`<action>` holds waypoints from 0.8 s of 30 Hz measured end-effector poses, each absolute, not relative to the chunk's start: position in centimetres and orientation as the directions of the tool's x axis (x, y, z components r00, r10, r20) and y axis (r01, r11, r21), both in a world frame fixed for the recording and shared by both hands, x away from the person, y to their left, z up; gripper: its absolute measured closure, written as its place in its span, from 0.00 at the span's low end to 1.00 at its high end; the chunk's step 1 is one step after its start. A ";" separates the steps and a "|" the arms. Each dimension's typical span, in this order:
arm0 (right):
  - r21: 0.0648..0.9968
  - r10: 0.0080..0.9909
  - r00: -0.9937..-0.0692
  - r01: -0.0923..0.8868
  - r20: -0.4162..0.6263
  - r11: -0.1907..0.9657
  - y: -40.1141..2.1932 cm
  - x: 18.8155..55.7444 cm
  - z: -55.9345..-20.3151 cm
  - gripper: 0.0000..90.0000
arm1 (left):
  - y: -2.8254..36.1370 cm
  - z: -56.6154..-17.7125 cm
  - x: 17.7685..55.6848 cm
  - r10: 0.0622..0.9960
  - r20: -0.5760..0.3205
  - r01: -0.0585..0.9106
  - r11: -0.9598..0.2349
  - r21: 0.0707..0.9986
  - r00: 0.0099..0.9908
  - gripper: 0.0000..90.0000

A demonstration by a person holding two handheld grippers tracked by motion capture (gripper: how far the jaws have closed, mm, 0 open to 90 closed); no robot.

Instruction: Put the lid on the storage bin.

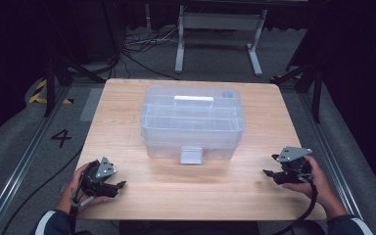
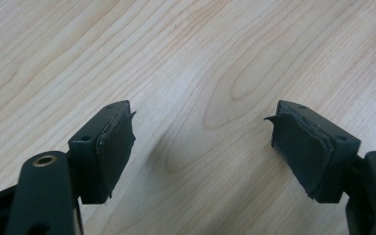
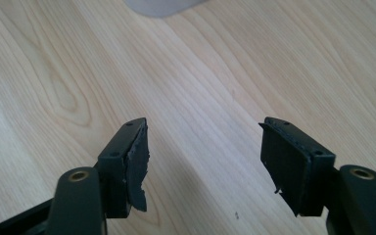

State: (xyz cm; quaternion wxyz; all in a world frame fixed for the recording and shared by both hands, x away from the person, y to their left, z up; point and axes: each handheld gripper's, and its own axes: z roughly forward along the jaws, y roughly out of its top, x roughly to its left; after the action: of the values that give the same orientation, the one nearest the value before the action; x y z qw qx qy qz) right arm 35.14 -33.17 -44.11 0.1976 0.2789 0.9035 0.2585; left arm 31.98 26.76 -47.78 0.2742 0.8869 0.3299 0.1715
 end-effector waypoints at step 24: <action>0.707 0.780 -0.625 0.546 -0.013 0.450 -39.0 31.5 -48.7 0.27 | 30.4 -49.3 31.9 0.725 -0.020 0.538 -0.491 0.685 0.688 0.20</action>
State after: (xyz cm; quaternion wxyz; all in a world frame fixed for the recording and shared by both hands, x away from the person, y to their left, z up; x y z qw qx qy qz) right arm 31.50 -39.01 -48.69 0.1711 0.3976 0.8340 0.3422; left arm 31.89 30.37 -49.29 0.3424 0.8526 0.3702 0.1368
